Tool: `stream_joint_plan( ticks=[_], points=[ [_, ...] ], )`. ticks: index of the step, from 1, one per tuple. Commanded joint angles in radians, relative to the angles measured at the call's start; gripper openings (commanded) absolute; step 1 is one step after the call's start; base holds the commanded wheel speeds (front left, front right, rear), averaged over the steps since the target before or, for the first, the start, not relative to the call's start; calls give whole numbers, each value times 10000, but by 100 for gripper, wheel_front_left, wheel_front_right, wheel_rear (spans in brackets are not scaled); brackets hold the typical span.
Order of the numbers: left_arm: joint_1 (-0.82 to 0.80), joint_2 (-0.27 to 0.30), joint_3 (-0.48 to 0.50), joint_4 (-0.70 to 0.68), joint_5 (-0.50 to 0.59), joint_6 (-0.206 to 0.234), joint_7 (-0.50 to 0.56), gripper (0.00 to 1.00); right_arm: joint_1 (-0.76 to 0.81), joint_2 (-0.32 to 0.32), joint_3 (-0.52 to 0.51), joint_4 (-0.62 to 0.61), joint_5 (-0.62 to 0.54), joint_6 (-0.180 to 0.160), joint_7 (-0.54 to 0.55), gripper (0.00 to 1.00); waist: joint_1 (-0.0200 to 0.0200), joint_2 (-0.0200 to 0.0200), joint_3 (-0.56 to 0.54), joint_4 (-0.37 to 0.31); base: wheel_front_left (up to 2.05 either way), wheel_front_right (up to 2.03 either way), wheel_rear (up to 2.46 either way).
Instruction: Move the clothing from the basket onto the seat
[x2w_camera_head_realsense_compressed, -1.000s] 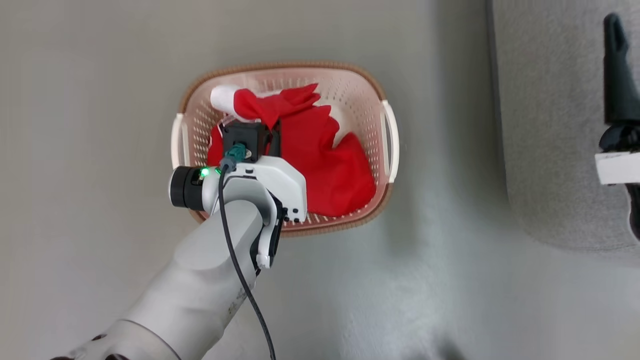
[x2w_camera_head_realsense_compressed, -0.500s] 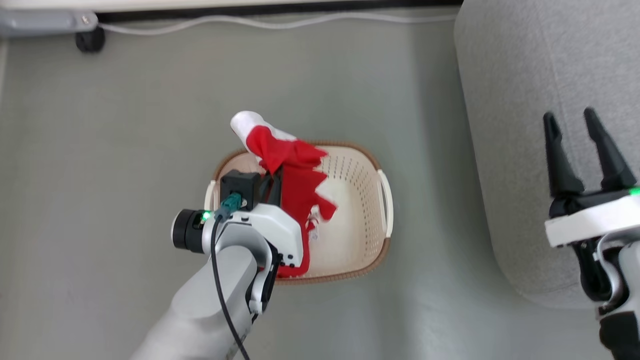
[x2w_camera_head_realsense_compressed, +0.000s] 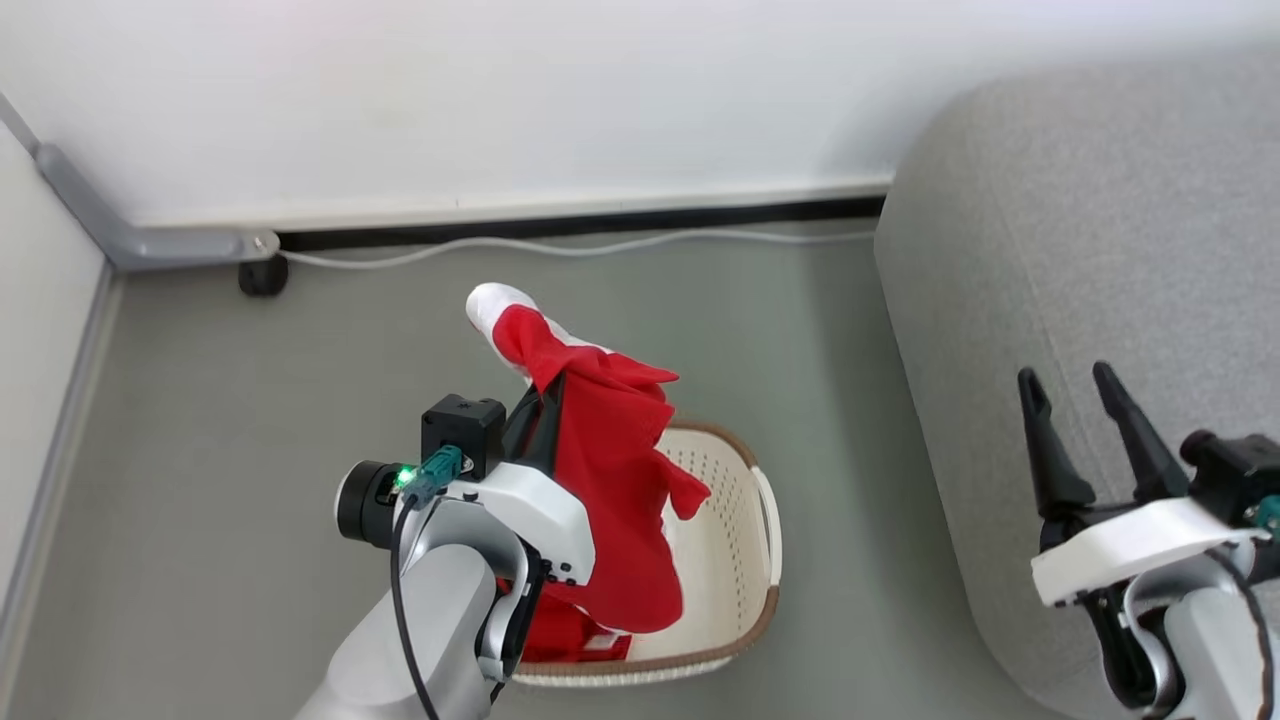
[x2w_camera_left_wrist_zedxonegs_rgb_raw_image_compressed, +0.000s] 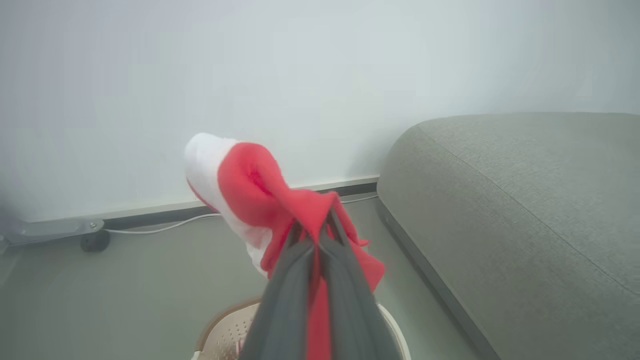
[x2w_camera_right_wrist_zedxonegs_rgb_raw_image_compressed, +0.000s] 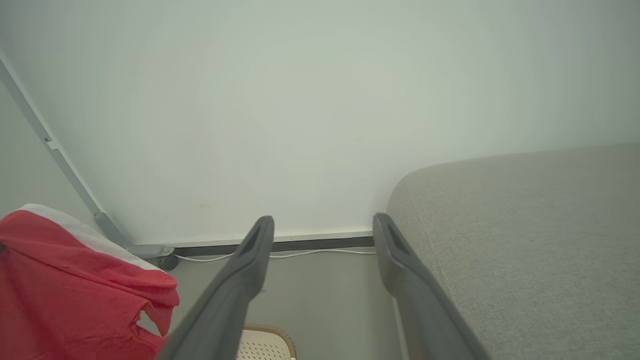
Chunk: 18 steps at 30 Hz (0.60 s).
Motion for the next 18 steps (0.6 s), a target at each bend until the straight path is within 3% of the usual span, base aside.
stream_joint_plan(
  ticks=[1,9,18],
  points=[
    [-25,108,480,-395,255,-122,-105,0,129,-15,136,-119,-170,69,-61,100,0,0,-507,39,0,0,0],
    [197,269,1119,-1410,1099,-587,-105,0,565,405,1,188,-490,69,-61,100,0,0,-1120,75,0,0,0],
    [-241,324,1164,-2397,1716,-631,-105,0,621,393,176,150,-380,69,-61,100,0,0,-1058,114,0,0,0]
  ],
)
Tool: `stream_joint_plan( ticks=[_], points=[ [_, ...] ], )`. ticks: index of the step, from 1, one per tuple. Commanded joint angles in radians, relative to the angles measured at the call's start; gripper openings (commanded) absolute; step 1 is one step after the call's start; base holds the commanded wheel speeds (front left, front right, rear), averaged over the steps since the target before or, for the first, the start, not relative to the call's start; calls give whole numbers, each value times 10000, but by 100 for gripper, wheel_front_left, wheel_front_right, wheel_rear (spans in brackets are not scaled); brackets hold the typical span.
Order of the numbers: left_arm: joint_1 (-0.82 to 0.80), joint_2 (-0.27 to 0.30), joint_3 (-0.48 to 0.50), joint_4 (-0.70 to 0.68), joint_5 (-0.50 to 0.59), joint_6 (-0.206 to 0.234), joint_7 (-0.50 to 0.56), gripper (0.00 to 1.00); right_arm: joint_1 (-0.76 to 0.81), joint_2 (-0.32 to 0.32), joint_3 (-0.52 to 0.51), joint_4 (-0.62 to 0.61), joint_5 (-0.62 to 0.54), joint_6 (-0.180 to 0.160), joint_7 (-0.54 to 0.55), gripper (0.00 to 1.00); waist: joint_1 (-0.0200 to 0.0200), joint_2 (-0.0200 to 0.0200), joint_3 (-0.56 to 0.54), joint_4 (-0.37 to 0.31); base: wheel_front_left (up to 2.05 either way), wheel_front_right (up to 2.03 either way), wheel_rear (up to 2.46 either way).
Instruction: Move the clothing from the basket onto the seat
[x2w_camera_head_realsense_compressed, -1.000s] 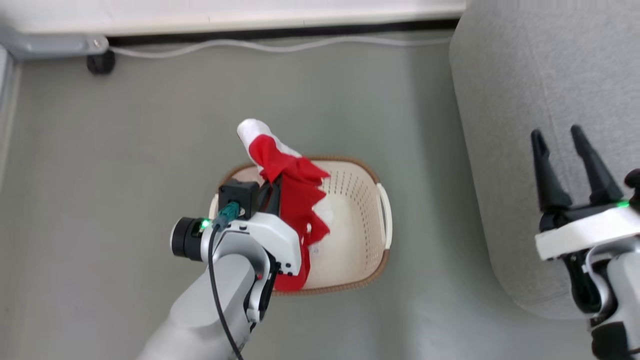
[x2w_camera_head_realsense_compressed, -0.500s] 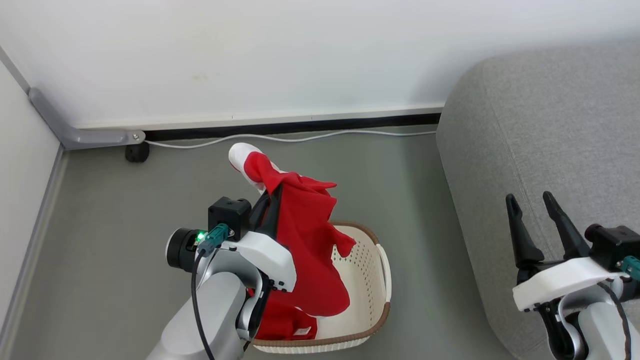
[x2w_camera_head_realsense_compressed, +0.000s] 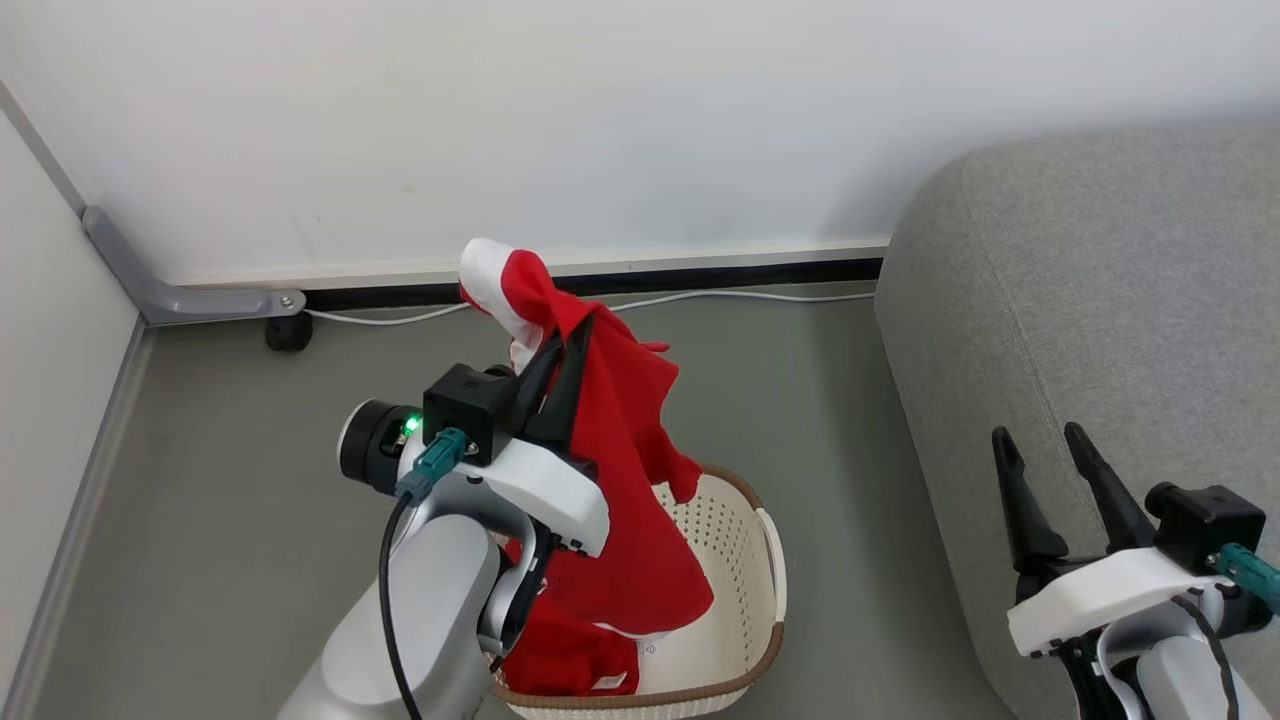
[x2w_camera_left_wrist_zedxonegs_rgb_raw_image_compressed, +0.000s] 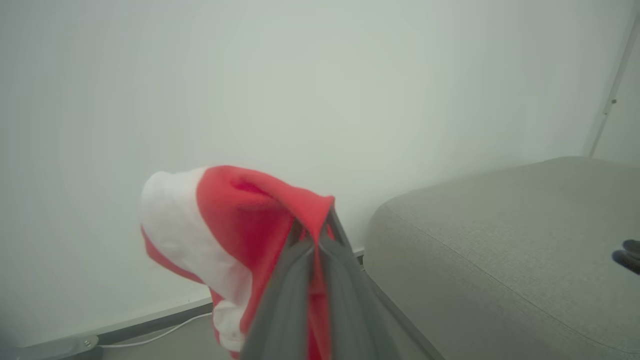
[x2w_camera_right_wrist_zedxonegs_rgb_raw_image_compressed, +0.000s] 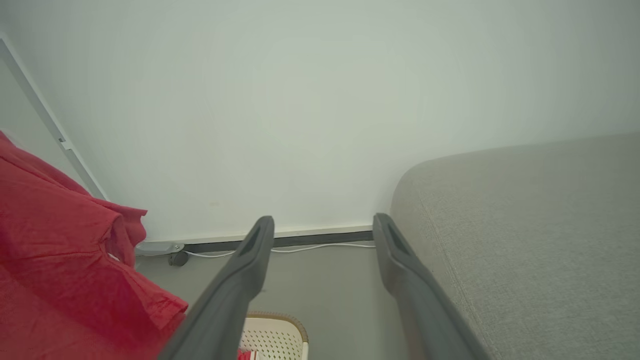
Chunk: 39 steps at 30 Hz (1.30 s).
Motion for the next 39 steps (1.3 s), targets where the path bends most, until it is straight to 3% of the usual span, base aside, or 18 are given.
stream_joint_plan(
  ticks=[1,9,20,27,35,36,37,38,39],
  points=[
    [-632,179,298,-369,134,-53,-103,0,-175,-125,373,-270,41,69,-61,100,0,0,27,12,0,0,0],
    [-1183,125,59,-742,325,63,-52,0,-643,-399,1862,-834,712,69,-61,100,0,0,190,83,0,0,0],
    [-1667,-16,-647,-1009,215,310,10,0,-2088,-616,5170,-1485,1550,69,-61,100,0,0,447,206,0,0,0],
    [-1964,-41,-1167,-1084,1,473,0,0,-3017,-521,6566,-1042,1757,69,-61,100,0,0,581,445,0,0,0],
    [-2214,-45,-1802,-1215,-491,715,-36,0,-3616,8,7011,412,1525,69,-61,100,0,0,588,740,0,0,0],
    [-2231,-45,-1861,-1206,-540,738,-42,0,-3671,81,7065,589,1552,69,-61,89,0,0,585,767,0,0,0],
    [-2236,-45,-1911,-1193,-593,757,-48,0,-3729,150,7049,693,1578,69,-61,29,0,0,580,788,0,0,0],
    [-2231,-45,-1957,-1172,-644,770,-54,0,-3769,194,7027,766,1589,69,-61,0,0,0,573,807,0,0,0],
    [-2222,-46,-1990,-1148,-698,781,-60,0,-3787,232,7005,808,1624,69,-61,0,0,0,568,819,0,0,0]
  ],
)
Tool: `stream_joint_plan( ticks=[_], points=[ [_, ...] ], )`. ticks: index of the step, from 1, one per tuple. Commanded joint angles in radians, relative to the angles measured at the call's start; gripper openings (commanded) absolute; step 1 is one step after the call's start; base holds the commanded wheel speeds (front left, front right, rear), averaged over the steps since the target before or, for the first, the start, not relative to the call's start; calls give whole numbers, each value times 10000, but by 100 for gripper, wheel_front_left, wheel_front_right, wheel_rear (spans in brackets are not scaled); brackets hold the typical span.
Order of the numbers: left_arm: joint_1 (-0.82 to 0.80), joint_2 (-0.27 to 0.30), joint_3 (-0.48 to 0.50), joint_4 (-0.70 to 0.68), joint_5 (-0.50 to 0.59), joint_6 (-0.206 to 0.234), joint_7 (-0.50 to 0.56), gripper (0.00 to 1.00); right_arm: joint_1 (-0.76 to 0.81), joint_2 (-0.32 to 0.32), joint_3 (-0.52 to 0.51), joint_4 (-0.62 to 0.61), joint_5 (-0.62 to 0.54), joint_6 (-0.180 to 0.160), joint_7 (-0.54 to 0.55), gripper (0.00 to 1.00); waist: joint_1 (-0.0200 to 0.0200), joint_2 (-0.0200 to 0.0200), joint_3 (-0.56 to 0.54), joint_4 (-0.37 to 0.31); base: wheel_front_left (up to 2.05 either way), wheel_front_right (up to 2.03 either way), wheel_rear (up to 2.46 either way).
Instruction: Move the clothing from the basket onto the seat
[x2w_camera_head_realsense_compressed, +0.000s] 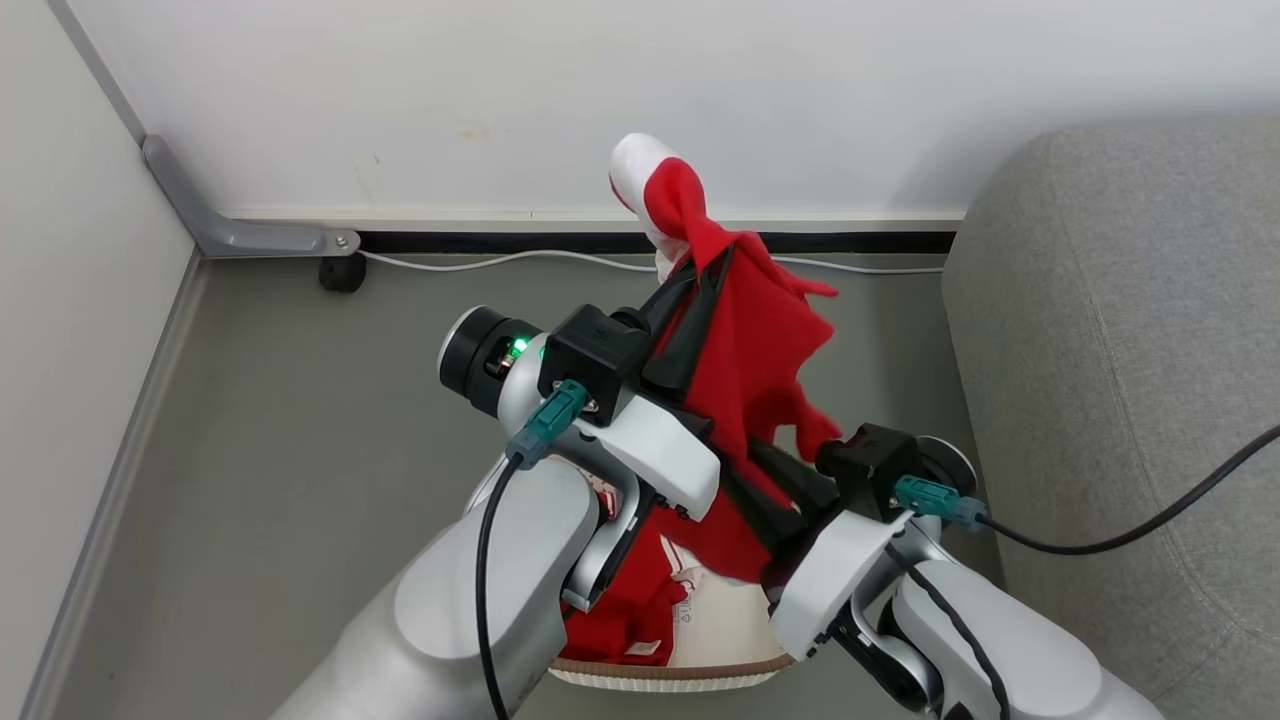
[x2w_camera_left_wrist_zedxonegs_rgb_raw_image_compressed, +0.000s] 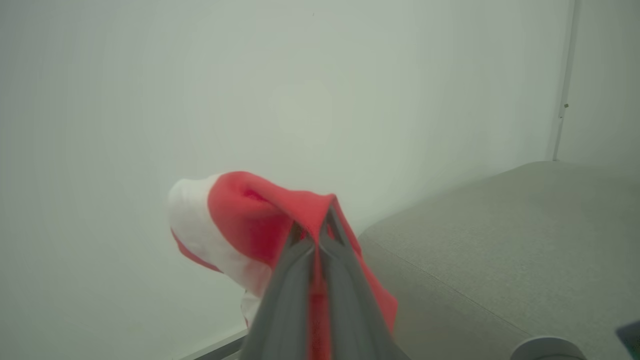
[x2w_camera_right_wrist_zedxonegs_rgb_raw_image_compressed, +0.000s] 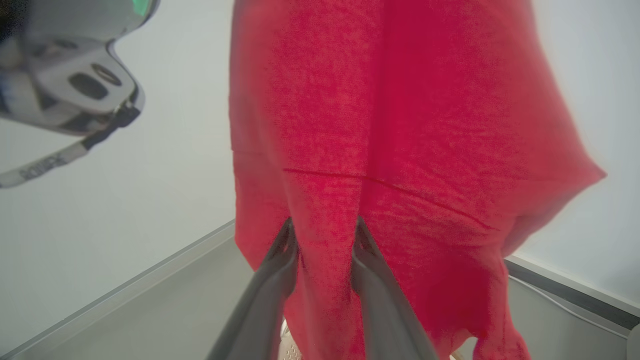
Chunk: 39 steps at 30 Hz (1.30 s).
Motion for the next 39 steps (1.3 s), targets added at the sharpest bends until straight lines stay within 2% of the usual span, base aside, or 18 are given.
stream_joint_plan(
  ticks=[1,3,5,6,7,17,22,33,39],
  points=[
    [-525,87,280,-196,-77,88,-97,0,-250,129,-57,-157,86,69,-61,0,0,0,-10,4,0,0,0],
    [-472,87,255,-117,-126,126,-108,0,-237,110,-204,-238,76,69,-61,0,0,0,-31,-13,0,0,0],
    [-384,86,271,-42,-140,134,-118,47,-134,69,-366,-350,60,69,-61,0,0,0,-74,-70,0,0,0],
    [-331,86,295,-10,-123,139,-122,91,-79,47,-427,-410,68,69,-61,0,0,0,-80,-114,0,0,0],
    [-283,86,330,6,-95,146,-125,100,-36,11,-489,-462,72,69,-61,0,0,0,-73,-160,0,0,0],
    [177,86,814,-46,288,65,-131,100,287,-373,-1464,-1318,90,69,-61,0,0,0,176,-662,0,0,0],
    [447,86,1056,55,471,-173,-132,100,407,-615,-2109,-1842,81,69,-61,0,0,0,288,-1072,0,0,0],
    [1187,86,1451,264,759,-856,-133,100,694,-902,-3289,-2563,169,69,-61,0,0,0,218,-2545,0,0,0],
    [1583,86,1580,393,794,-1069,-133,100,805,-956,-3674,-2729,224,69,-61,0,0,0,101,-3370,0,0,0]
  ],
)
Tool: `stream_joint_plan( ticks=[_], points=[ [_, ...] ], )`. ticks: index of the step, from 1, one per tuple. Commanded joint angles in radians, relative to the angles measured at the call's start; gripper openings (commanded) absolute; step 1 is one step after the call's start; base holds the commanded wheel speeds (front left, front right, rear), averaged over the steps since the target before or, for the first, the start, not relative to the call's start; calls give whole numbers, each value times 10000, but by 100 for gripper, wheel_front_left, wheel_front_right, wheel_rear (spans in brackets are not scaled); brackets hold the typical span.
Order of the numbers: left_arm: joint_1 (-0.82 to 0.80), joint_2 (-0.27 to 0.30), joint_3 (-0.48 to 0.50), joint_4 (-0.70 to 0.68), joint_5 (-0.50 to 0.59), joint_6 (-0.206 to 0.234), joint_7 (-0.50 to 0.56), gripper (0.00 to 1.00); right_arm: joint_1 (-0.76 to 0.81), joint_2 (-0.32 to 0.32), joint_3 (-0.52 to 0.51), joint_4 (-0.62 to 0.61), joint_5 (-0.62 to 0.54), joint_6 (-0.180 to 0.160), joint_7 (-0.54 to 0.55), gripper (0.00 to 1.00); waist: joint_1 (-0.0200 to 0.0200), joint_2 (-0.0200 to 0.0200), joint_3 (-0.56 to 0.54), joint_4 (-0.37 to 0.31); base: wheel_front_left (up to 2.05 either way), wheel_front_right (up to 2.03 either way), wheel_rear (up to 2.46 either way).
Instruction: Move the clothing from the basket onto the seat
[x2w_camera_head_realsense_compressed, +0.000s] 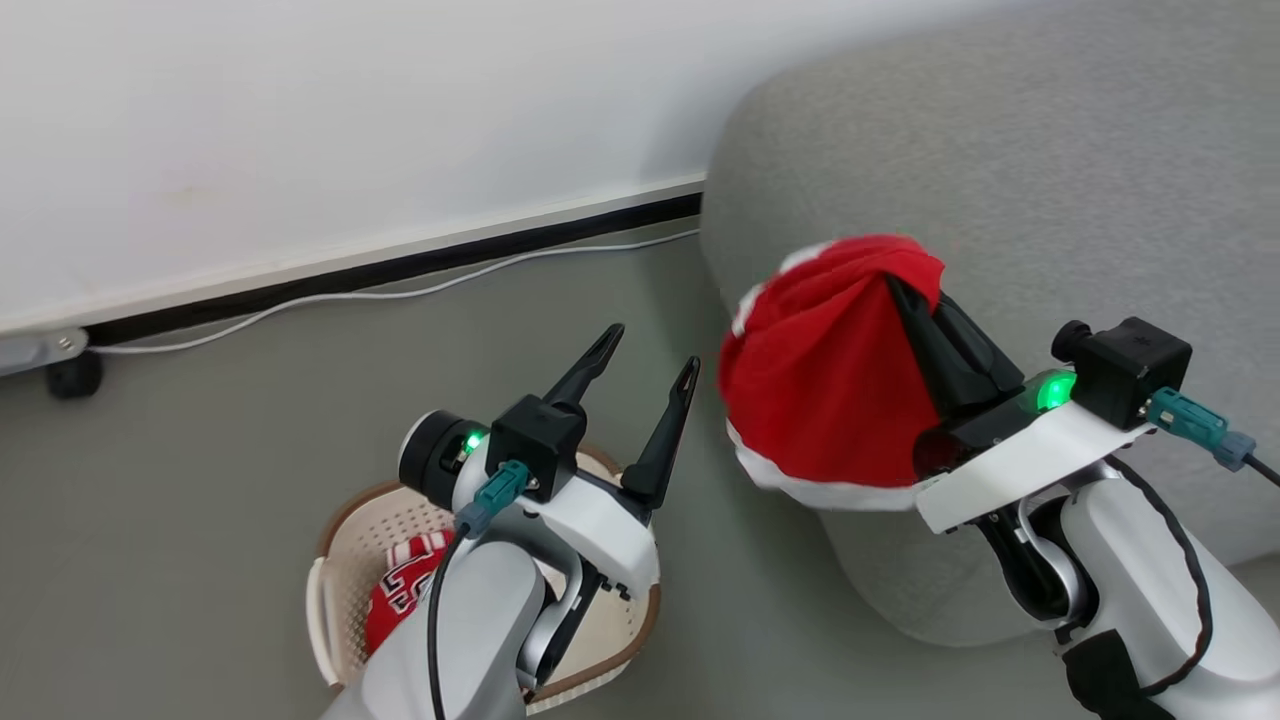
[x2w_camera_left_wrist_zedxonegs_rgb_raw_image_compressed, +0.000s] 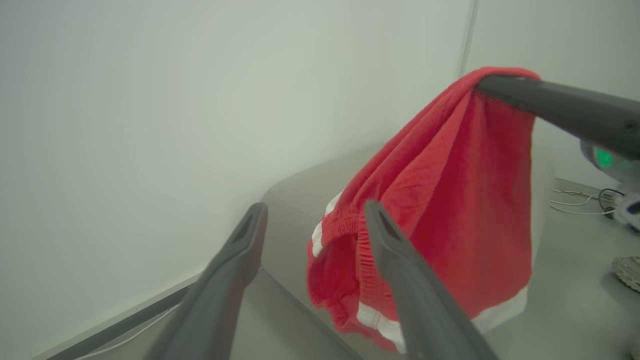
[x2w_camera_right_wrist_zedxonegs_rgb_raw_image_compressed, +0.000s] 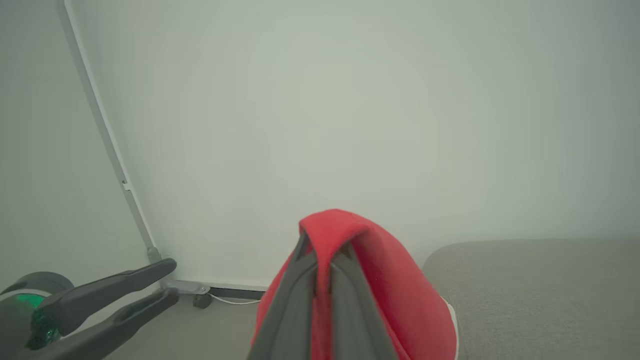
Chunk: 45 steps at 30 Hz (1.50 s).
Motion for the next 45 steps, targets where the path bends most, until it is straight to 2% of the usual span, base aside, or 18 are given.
stream_joint_plan(
  ticks=[1,5,12,20,26,31,45],
  points=[
    [-13,76,402,-190,67,-60,-60,100,97,-37,-35,-343,96,42,-61,0,0,0,-116,-492,0,0,0],
    [356,76,602,-344,123,-142,-60,100,160,0,-181,-445,91,42,-61,0,0,0,-276,-1225,0,0,0],
    [689,76,793,-636,264,-228,-60,100,215,9,-486,-826,152,42,-61,0,0,0,-237,-2113,0,0,0],
    [681,76,695,-732,393,-313,-60,100,267,-257,-1004,-1210,69,42,-61,0,0,0,-28,-2486,0,0,0],
    [435,76,250,-750,350,-243,-60,100,30,-686,-1846,-1440,-31,42,-61,0,0,0,448,-2336,0,0,0],
    [30,76,-336,-749,284,-81,-61,100,-558,-1340,-2733,-1395,-126,42,-61,0,0,0,1086,-1971,0,0,0],
    [-1753,76,-2322,-1281,163,809,-61,100,-2360,-3168,-5211,-513,78,42,-61,0,0,0,3532,-664,0,0,0]
  ],
)
